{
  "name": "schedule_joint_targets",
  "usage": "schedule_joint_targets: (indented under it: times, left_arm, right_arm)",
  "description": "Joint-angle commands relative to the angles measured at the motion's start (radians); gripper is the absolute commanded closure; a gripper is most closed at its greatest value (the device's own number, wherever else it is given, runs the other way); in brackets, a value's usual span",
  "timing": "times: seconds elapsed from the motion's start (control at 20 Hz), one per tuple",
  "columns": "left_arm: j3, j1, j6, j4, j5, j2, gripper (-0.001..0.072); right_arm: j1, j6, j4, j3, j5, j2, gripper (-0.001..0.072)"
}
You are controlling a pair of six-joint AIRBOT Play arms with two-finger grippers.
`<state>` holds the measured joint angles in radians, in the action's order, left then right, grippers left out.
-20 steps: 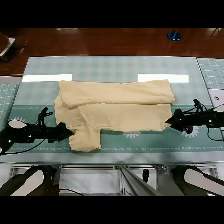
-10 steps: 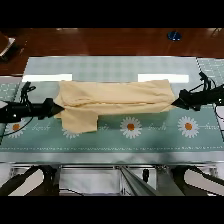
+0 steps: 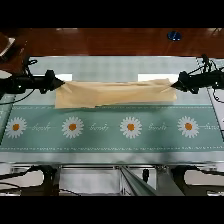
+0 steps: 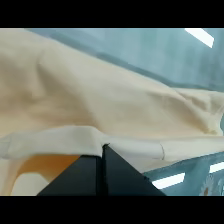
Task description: Fold the shirts.
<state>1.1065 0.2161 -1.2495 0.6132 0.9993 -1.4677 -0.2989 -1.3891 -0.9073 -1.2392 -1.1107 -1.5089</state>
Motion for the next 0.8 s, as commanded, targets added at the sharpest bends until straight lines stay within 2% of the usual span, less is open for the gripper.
schedule_joint_targets:
  times: [0.0, 0.1, 0.15, 0.2, 0.25, 0.3, 0.45, 0.6, 0.65, 0.75]
  left_arm:
    - [0.143, -0.013, -0.025, -0.002, -0.017, -0.145, 0.0691]
    - [0.186, -0.018, -0.027, -0.002, -0.02, -0.203, 0.0691]
    - [0.193, -0.024, -0.027, -0.004, -0.021, -0.223, 0.069]
    - [0.193, -0.031, -0.025, -0.004, -0.024, -0.239, 0.0639]
    - [0.193, -0.035, -0.023, -0.003, -0.021, -0.253, 0.0392]
    - [0.194, -0.035, -0.02, 0.0, -0.001, -0.259, 0.0201]
    - [0.237, 0.029, -0.029, 0.09, 0.108, -0.248, 0.0198]
    - [0.237, 0.139, -0.073, 0.236, 0.192, -0.18, 0.0198]
    - [0.211, 0.162, -0.071, 0.249, 0.182, -0.142, 0.0198]
    - [0.084, 0.171, -0.068, 0.244, 0.054, -0.028, 0.0198]
  right_arm:
    - [0.003, -0.013, 0.048, -0.107, 0.021, -0.126, 0.0686]
    - [0.007, -0.013, 0.074, -0.139, 0.025, -0.185, 0.0685]
    - [0.008, -0.009, 0.088, -0.145, 0.038, -0.208, 0.0662]
    - [0.008, 0.0, 0.114, -0.145, 0.06, -0.226, 0.0486]
    - [0.008, 0.01, 0.125, -0.145, 0.077, -0.238, 0.0295]
    - [0.005, 0.016, 0.121, -0.145, 0.085, -0.238, 0.0301]
    - [-0.073, 0.015, 0.113, -0.188, 0.008, -0.228, 0.0301]
    - [-0.194, 0.01, 0.026, -0.199, -0.064, -0.188, 0.0301]
    - [-0.219, -0.002, -0.004, -0.196, -0.082, -0.188, 0.0301]
    - [-0.236, -0.014, -0.018, -0.154, -0.067, -0.195, 0.0301]
